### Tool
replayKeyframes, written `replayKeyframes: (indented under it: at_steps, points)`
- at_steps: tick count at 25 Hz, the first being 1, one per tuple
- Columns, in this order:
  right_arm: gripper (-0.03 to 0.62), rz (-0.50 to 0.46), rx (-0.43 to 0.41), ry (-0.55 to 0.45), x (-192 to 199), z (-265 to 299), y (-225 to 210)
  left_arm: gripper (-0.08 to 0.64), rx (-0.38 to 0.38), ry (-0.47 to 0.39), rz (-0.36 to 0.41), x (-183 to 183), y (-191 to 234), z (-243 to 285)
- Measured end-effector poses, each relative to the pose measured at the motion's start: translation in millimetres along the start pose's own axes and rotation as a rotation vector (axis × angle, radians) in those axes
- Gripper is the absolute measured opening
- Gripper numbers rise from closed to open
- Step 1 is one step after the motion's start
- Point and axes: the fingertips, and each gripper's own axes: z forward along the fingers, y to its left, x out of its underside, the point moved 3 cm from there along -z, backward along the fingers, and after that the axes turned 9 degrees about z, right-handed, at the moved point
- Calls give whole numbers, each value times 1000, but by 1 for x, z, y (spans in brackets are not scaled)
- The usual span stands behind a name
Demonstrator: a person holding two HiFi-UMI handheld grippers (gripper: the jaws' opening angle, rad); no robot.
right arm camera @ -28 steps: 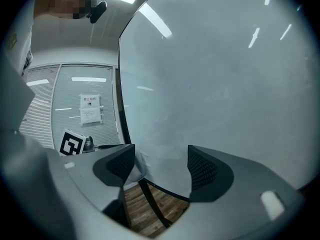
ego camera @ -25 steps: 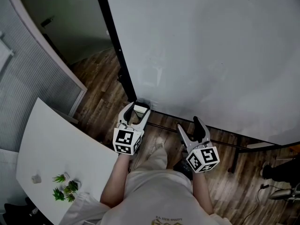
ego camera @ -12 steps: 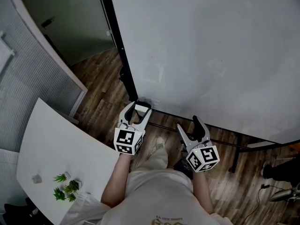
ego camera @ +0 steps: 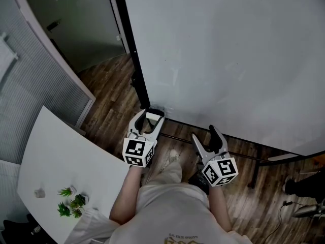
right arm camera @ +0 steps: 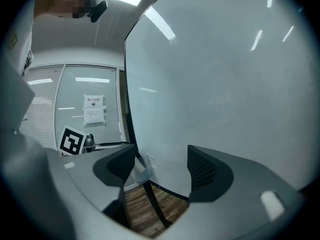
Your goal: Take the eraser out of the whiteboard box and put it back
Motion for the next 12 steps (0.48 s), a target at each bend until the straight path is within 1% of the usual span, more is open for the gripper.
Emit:
replayKeyframes:
  at_steps: [4, 8, 12]
  points:
    - [320, -6, 2, -7, -1, -3, 2, 259, -4, -6, 4, -4, 0, -4]
    - [307, -28, 12, -36, -8, -8, 4, 259, -10, -16, -3, -9, 0, -10]
    - [305, -30, 8, -38, -6, -10, 6, 259, -16, -24, 0, -12, 0, -13]
